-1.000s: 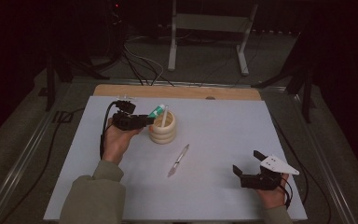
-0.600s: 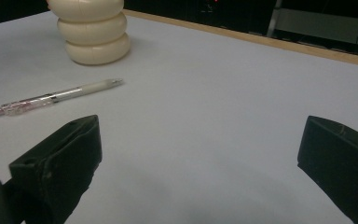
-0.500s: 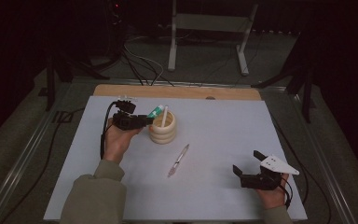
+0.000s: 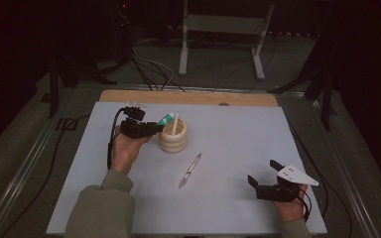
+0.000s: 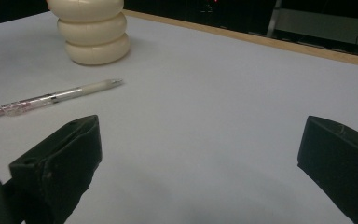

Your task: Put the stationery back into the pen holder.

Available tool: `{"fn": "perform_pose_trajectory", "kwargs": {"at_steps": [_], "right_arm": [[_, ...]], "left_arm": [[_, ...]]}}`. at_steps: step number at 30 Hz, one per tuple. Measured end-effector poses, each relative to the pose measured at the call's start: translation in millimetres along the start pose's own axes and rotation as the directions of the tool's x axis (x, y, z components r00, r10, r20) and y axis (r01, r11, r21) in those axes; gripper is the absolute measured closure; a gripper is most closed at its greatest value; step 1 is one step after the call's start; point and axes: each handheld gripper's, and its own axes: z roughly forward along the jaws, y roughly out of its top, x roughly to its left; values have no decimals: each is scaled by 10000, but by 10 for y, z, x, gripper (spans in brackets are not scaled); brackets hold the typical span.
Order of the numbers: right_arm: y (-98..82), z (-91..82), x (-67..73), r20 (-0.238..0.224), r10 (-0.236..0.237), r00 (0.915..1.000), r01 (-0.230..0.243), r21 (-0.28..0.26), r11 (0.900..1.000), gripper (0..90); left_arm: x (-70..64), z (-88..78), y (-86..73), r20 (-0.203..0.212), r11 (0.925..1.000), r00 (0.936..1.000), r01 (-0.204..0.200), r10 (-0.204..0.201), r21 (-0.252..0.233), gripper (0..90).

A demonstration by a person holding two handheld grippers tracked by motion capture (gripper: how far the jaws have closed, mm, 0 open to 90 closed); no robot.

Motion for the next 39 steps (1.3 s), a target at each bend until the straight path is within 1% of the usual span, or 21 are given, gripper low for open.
{"fn": "perform_pose_trajectory", "kwargs": {"at_steps": [7, 19, 24, 33, 39], "right_arm": [[0, 0, 1, 6, -21, 10000, 21, -3, 10000, 0], [1, -1, 1, 2, -14, 10000, 14, -3, 10000, 0], [0, -1, 0, -4, -7, 10000, 7, -1, 10000, 0], [-1, 3, 1, -18, -36, 10000, 36, 12, 10000, 0], [-2, 5, 2, -31, -22, 10000, 22, 19, 10000, 0]], "left_arm": [[2, -8, -2, -58, 10000, 10000, 2, -2, -3, 656], [-10, 40, 3, -145, 10000, 9999, 8, -7, 83, 655], [-7, 47, 6, -244, 9999, 9997, 42, -39, 104, 655], [-12, 66, 12, -161, 9999, 9998, 98, -96, 101, 654], [-9, 90, 11, -168, 9997, 9998, 121, -117, 209, 653]]}}
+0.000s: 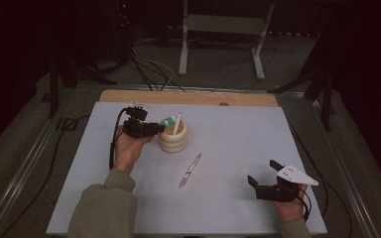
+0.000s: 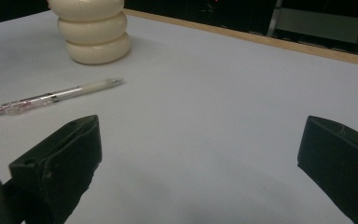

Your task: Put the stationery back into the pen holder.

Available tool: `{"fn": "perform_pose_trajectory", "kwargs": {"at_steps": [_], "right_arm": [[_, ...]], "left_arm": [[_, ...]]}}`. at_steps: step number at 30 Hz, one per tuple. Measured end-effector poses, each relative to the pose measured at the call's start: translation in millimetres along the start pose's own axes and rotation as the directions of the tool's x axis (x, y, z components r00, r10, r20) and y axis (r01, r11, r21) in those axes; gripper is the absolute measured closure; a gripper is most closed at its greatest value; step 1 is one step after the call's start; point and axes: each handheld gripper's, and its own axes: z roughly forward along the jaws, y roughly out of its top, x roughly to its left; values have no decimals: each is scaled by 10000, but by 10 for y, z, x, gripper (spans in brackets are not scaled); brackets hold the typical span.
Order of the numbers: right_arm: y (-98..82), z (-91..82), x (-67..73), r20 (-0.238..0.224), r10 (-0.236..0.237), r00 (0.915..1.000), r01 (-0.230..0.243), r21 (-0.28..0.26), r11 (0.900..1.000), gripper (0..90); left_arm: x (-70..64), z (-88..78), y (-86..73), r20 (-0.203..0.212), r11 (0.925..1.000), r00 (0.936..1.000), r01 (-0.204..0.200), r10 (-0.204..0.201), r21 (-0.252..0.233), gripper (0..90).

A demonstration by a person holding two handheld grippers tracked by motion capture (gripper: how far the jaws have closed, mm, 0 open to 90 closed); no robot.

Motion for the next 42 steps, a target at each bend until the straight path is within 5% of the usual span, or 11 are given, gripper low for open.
{"fn": "perform_pose_trajectory", "kwargs": {"at_steps": [8, 19, 28, 42], "right_arm": [[0, 2, 0, -8, -4, 10000, 4, 4, 10000, 0], [0, 0, -2, -1, 5, 10000, -5, -6, 10000, 0], [2, -3, -1, 11, -12, 10000, 12, -15, 10000, 0], [2, -4, 0, 12, -14, 10000, 14, -13, 10000, 0]], "left_arm": [[0, 26, 7, 350, 9997, 9994, 57, -48, -256, 594], [29, -8, -23, 455, 9964, 9988, 190, -153, -820, 215], [1, -76, -72, 397, 9926, 9986, -305, 353, -1171, 18], [-104, -149, -136, -99, 9871, 9961, -883, 878, -1332, 5]]}}
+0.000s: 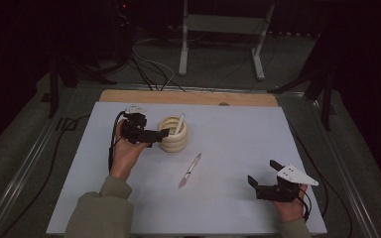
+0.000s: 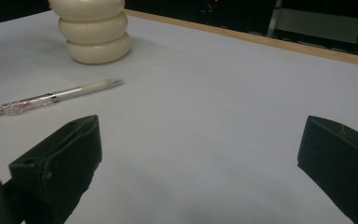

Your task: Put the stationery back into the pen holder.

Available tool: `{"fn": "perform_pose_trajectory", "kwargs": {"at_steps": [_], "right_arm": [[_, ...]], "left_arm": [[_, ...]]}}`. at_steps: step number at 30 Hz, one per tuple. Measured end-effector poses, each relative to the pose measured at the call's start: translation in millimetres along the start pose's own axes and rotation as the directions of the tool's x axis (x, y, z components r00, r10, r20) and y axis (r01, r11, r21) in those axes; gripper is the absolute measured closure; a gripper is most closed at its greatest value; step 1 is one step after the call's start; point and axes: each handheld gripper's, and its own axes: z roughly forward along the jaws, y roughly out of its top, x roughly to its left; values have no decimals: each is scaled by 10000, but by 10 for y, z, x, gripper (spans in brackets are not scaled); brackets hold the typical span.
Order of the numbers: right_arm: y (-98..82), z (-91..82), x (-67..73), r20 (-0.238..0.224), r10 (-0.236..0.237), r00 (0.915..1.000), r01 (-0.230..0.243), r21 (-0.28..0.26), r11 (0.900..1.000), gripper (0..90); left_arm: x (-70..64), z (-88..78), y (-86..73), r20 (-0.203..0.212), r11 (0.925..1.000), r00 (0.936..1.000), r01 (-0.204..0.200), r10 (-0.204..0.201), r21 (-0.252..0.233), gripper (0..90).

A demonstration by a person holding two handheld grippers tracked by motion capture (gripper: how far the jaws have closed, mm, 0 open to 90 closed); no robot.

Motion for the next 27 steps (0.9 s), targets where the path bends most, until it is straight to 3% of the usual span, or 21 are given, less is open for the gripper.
{"fn": "perform_pose_trajectory", "kwargs": {"at_steps": [2, 19, 27], "right_arm": [[0, 2, 0, 2, -3, 10000, 3, 0, 10000, 0], [0, 2, 2, -4, -7, 10000, 7, 12, 10000, 0], [-1, 5, 3, -12, 2, 10000, -2, 17, 10000, 0]], "left_arm": [[-21, -4, -7, -31, 10000, 10000, -72, 72, -15, 5], [-176, 54, -30, 954, 9993, 9948, 343, -357, 167, 6], [-245, 98, -36, 1084, 9988, 9936, 286, -327, 389, 7]]}}
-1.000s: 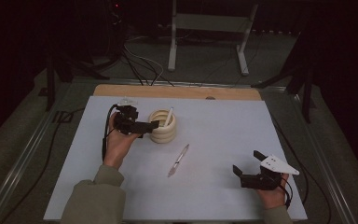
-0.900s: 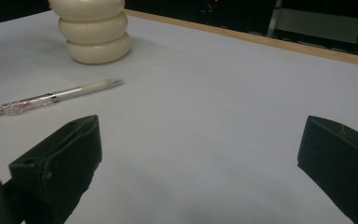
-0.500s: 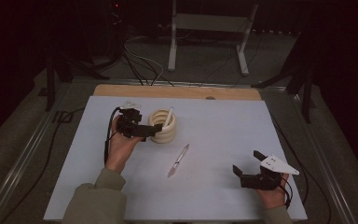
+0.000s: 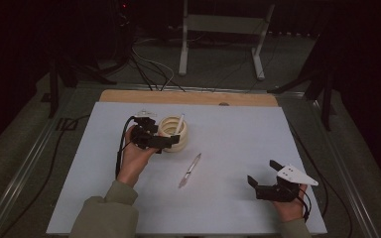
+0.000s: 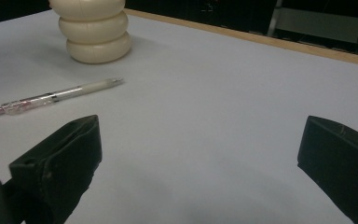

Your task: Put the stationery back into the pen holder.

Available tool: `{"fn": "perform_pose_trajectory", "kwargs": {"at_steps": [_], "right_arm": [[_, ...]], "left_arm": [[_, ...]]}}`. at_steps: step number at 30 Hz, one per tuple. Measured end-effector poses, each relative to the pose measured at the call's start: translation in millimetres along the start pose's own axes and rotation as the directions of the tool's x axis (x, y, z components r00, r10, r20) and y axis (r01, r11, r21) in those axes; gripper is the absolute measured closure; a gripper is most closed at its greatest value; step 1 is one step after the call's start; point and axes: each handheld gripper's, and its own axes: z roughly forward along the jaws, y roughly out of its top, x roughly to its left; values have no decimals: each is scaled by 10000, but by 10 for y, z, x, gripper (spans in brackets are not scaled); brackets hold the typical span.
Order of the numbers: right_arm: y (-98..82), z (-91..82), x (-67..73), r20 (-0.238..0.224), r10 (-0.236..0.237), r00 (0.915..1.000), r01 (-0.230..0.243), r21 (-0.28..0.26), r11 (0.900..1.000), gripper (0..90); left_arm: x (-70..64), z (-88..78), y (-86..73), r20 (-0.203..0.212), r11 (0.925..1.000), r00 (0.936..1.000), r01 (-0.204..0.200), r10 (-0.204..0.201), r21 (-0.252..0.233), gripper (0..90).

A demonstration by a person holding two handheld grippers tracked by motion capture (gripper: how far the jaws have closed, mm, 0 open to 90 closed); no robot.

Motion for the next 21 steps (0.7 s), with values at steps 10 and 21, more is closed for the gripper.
{"fn": "perform_pose_trajectory", "kwargs": {"at_steps": [10, 21], "right_arm": [[-1, 3, 0, -10, 1, 10000, 0, 12, 10000, 0], [-1, 3, 0, -21, -3, 10000, 3, 27, 10000, 0]], "left_arm": [[-32, 36, -4, 412, 9998, 9990, 169, -167, -54, 7], [-91, 67, -12, 780, 9998, 9968, 167, -159, -99, 7]]}}
